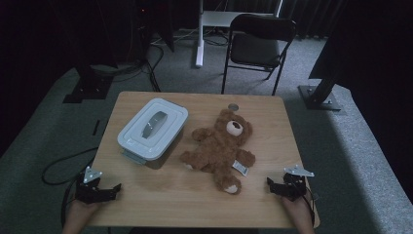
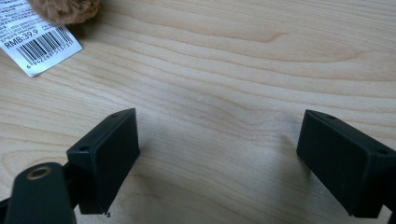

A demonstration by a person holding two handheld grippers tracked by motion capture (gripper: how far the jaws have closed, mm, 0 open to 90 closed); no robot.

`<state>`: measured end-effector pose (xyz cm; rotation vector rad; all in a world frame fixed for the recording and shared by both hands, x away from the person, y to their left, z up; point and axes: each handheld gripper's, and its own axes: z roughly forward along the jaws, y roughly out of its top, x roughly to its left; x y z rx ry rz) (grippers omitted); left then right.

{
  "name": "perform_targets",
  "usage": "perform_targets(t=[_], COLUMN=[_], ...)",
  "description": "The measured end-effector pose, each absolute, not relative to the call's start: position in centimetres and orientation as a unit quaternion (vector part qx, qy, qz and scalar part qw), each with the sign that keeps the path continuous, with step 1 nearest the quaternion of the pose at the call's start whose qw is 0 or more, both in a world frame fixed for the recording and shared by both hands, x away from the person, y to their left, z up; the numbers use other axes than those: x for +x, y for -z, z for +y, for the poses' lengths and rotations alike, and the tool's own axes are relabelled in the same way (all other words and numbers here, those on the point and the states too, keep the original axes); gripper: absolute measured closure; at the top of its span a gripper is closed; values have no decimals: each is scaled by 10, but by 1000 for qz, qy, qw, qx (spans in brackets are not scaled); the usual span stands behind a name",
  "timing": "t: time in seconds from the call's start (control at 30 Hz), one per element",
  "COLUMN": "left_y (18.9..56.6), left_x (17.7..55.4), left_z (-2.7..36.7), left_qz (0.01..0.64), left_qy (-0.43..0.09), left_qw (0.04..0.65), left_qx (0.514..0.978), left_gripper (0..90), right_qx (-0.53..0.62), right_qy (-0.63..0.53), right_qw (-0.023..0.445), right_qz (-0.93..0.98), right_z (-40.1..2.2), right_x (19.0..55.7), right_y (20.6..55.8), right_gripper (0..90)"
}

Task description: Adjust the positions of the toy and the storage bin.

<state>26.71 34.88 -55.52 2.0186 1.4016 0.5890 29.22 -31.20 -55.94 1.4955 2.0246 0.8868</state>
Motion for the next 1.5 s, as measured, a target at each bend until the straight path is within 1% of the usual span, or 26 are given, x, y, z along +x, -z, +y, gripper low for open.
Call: perform_targets(t=[0.27, 0.47, 0.67, 0.83, 0.93, 1.07, 1.5], left_y=[555, 555, 555, 555, 555, 555, 555], left_x=[266, 266, 267, 267, 267, 267, 267], left_z=[349, 349, 350, 349, 349, 349, 349], left_qz=[527, 526, 525, 525, 525, 525, 527], left_qy=[-222, -222, -221, -221, -221, -221, -222], left_qw=[303, 303, 303, 303, 303, 303, 303], left_qx=[763, 763, 764, 764, 764, 764, 762], left_gripper=[20, 20, 20, 19, 19, 19, 19], right_qx=[549, 539, 545, 535, 534, 528, 509], right_qy=[-325, -315, -330, -342, -366, -382, -410], right_qw=[229, 225, 210, 226, 217, 215, 206], right_qz=[735, 748, 742, 739, 731, 728, 728], right_z=[-311, -299, -293, -281, -275, -265, -239], right_x=[290, 285, 283, 283, 286, 290, 299], right_y=[558, 557, 552, 533, 521, 510, 492], right_gripper=[125, 124, 124, 124, 125, 125, 125])
